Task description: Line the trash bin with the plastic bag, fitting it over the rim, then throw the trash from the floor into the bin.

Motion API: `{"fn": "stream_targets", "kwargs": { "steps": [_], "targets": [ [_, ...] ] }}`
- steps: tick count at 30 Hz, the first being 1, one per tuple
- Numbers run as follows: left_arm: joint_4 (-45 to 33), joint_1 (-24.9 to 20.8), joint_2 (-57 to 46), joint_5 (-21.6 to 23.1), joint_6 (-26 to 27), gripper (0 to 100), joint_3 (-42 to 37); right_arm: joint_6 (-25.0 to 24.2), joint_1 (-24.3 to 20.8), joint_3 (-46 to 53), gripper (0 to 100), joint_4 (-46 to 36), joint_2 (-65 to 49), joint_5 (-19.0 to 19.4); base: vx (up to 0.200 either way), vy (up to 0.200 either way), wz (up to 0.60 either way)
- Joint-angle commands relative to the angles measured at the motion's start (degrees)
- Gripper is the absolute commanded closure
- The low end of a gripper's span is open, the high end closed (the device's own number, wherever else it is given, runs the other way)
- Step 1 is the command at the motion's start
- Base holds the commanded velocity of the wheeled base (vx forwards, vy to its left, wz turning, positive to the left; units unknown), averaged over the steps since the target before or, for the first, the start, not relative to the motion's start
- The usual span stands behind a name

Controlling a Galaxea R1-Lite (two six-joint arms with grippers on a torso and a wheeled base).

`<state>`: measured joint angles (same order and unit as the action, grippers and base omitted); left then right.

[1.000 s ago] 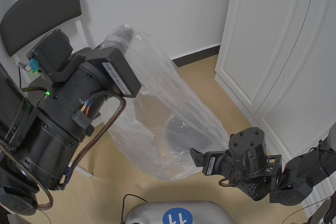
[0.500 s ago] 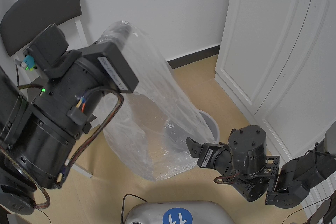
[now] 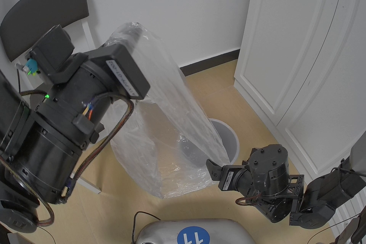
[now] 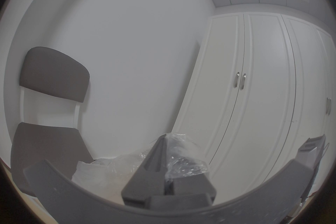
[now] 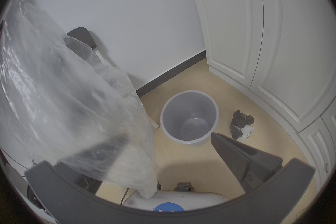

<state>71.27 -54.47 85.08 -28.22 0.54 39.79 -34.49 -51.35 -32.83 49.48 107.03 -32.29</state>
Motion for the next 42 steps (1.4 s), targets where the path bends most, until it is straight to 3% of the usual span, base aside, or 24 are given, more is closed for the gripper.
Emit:
{"fn": "stream_targets", "kwargs": {
  "steps": [1,10,31,42],
  "targets": [
    [0.01,-0.02,0.18,0.01,-0.1,100,0.2,-0.32,-0.07,-0.13,0,0.18,1.6,0.21,0.0,0.0,0.0],
    [0.01,0.06,0.26,-0.08,-0.1,100,0.64,-1.9,-2.27,-0.39,0,0.26,4.15,0.04,0.0,0.0,0.0],
    [0.01,-0.02,0.26,-0.08,-0.1,100,0.55,-1.99,-1.65,-0.57,0,3.16,5.82,0.21,0.0,0.0,0.0],
    [0.01,-0.02,0.44,-0.08,-0.1,100,0.55,-1.46,-2.0,0.66,0,12.22,9.42,0.21,0.0,0.0,0.0]
  ]
}}
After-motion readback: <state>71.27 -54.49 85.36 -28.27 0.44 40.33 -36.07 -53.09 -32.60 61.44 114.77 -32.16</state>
